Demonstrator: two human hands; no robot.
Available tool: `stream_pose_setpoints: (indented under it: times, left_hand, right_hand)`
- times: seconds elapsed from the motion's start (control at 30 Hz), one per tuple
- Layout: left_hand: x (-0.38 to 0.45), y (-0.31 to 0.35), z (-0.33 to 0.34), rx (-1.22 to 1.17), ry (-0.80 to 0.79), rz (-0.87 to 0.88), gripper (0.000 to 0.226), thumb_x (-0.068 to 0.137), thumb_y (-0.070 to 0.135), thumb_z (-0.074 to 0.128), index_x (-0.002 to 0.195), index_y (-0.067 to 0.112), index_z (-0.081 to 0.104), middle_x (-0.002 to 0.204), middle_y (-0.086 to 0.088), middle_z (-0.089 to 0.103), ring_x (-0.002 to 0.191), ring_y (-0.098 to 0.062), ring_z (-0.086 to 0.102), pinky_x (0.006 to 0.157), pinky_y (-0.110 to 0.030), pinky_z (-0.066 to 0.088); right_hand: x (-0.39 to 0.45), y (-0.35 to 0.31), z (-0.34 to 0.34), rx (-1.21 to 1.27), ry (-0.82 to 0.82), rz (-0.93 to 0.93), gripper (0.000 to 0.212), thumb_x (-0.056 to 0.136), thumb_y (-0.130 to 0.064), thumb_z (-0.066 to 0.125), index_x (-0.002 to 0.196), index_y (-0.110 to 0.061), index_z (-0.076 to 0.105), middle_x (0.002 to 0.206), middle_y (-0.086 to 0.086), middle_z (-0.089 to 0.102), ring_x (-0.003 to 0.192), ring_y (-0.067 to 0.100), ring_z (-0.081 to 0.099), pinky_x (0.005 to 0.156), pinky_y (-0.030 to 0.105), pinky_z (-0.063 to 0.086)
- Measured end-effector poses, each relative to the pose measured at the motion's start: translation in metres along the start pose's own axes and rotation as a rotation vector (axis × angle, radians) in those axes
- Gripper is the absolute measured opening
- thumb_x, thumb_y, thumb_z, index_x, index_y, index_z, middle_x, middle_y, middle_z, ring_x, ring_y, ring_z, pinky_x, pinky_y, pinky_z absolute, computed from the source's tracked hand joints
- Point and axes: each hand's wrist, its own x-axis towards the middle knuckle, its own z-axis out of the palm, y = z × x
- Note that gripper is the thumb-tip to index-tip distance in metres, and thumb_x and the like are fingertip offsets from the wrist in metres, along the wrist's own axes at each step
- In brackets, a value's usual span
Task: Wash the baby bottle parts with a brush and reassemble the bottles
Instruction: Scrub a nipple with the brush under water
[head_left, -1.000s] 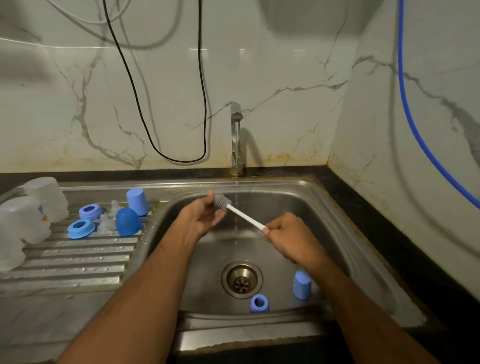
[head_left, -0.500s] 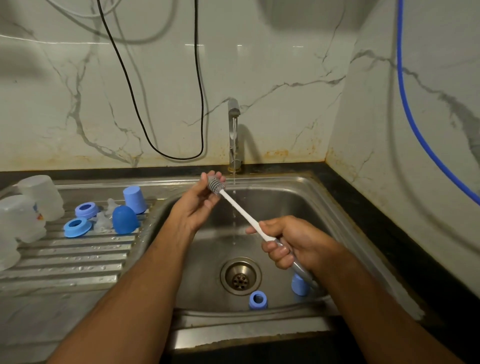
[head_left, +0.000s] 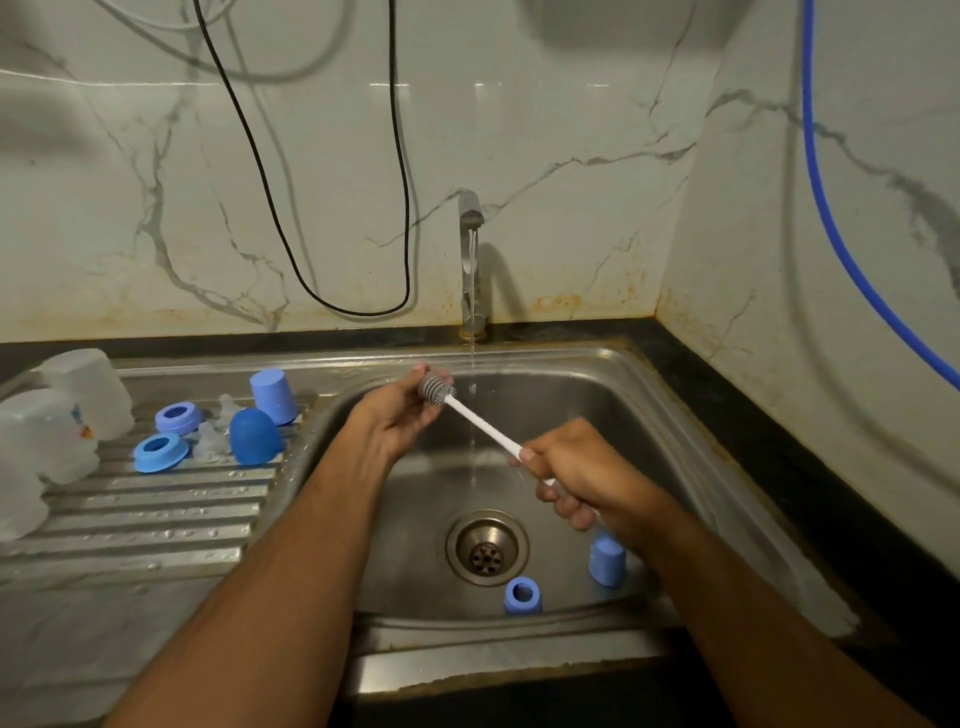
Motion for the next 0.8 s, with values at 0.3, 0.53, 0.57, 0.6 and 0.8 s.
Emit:
stream_pose_setpoints:
  times: [0.3,0.53,0.57,0.6,0.8]
  left_hand:
    - [-0.004,-0.001,-0.003,0.142,0.059,-0.083,0.038,0.094,0.029,0.066,0.12,0.001,0.064,0.113,-0.02,0.071,0.101,-0.03,0.071,0.073,-0.038,0.062]
    - [0.003,0.006,0.0,0.053,0.012,-0.022,0.019,0.099,0.02,0.06,0.107,0.005,0.065,0.088,-0.014,0.076,0.075,-0.023,0.076,0.054,-0.033,0.06]
    - [0.003,0.005,0.0,0.05,-0.015,-0.01,0.019,0.098,0.02,0.06,0.109,0.005,0.065,0.092,-0.014,0.076,0.078,-0.023,0.076,0.056,-0.033,0.061]
    - [0.002,0.004,0.001,0.04,-0.051,0.001,0.02,0.098,0.02,0.06,0.11,0.004,0.065,0.095,-0.015,0.076,0.082,-0.023,0.076,0.059,-0.034,0.062]
    - [-0.003,0.006,0.009,-0.134,-0.16,0.059,0.019,0.096,0.017,0.062,0.106,0.001,0.067,0.106,-0.017,0.073,0.097,-0.026,0.074,0.085,-0.04,0.061]
  right_hand:
    - [-0.005,-0.001,-0.004,-0.447,0.167,-0.122,0.027,0.101,-0.03,0.054,0.113,-0.016,0.075,0.067,-0.003,0.061,0.053,0.007,0.05,0.05,0.024,0.039]
    - [0.004,0.002,0.003,-0.315,0.17,-0.218,0.023,0.101,-0.029,0.054,0.105,-0.019,0.075,0.064,-0.004,0.057,0.049,0.01,0.049,0.047,0.027,0.042]
    - [0.002,0.002,0.001,-0.074,0.067,-0.067,0.026,0.103,-0.026,0.051,0.109,-0.016,0.073,0.061,-0.001,0.051,0.044,0.009,0.04,0.041,0.025,0.034]
    - [-0.001,0.0,-0.002,0.116,-0.049,0.047,0.028,0.104,-0.023,0.047,0.114,-0.013,0.071,0.06,0.0,0.046,0.043,0.008,0.034,0.04,0.022,0.027]
    - [-0.011,-0.007,-0.016,0.447,-0.412,0.185,0.037,0.106,-0.02,0.039,0.131,-0.005,0.061,0.06,0.0,0.037,0.041,0.005,0.027,0.036,0.017,0.023]
